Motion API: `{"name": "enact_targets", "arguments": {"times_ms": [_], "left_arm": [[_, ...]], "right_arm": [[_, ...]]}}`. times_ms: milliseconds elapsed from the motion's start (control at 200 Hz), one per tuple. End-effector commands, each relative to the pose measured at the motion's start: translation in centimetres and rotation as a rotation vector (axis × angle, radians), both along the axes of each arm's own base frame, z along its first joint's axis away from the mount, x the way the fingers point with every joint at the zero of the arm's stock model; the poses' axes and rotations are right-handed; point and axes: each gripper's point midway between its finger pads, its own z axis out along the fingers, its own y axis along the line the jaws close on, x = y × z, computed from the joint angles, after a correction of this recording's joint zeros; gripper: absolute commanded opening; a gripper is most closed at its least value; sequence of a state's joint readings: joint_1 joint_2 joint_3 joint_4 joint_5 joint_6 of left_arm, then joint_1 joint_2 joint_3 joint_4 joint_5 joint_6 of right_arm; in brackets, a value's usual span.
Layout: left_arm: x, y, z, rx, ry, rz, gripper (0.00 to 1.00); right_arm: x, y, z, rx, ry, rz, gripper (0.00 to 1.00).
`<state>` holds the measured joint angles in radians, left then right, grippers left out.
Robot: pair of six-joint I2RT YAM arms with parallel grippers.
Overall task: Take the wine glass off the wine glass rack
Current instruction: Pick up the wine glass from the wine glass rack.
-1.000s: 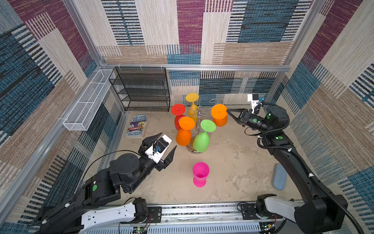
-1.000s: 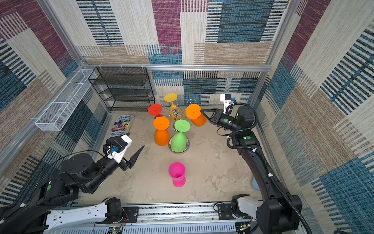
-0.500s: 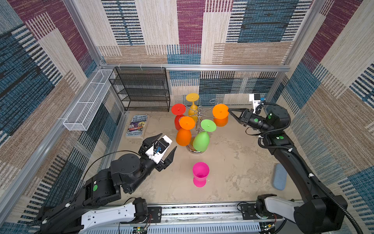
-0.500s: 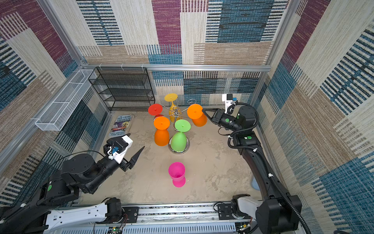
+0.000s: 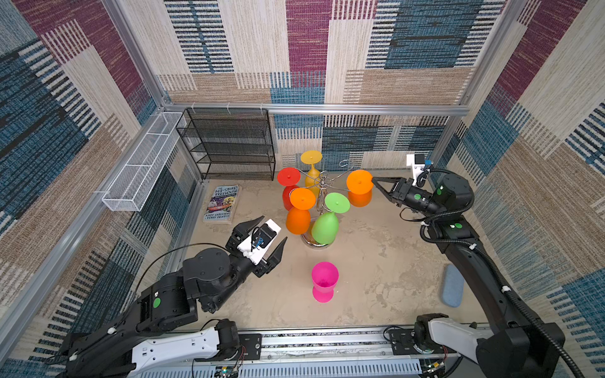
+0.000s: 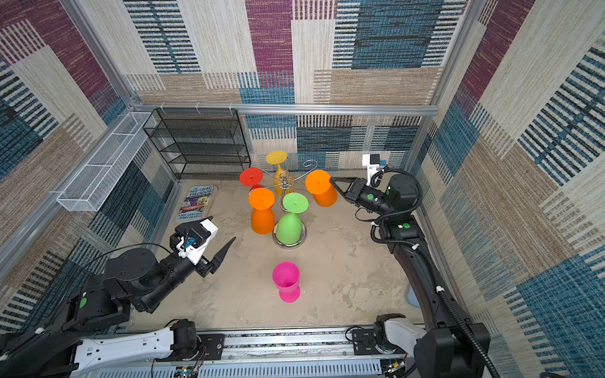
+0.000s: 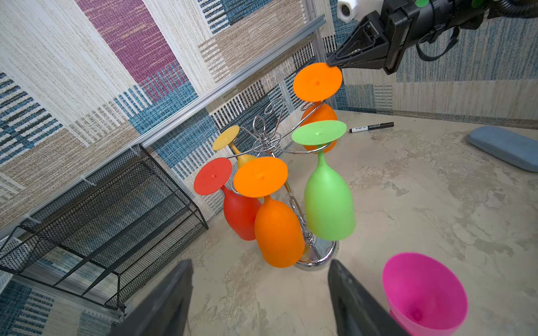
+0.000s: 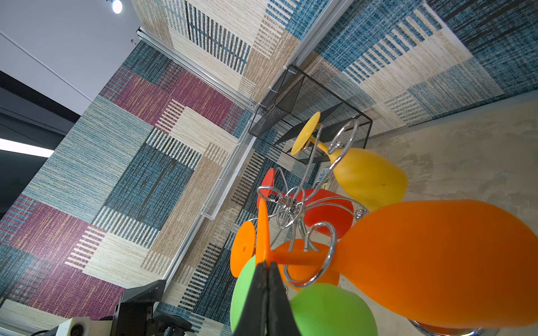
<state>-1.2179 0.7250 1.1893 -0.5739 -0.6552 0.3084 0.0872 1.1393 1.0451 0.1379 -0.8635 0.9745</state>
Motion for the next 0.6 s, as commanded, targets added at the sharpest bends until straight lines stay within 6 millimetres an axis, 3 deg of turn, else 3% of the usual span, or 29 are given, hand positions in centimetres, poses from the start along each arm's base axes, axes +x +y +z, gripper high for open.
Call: {"name": "enact_targets", "arguments": {"times_ms": [0, 591], "left_arm": [[0.1, 0.2, 0.2, -0.027, 0.011, 0.011, 0.76], [0.2, 0.0, 0.1, -0.025, 0.007, 0.013, 0.76]], "right_arm": [[-0.7, 0.1, 0.5, 0.001, -0.025, 0.012, 0.00], [-1.4, 1.2, 0.4, 0.024, -0.013, 0.066, 0.00]]}}
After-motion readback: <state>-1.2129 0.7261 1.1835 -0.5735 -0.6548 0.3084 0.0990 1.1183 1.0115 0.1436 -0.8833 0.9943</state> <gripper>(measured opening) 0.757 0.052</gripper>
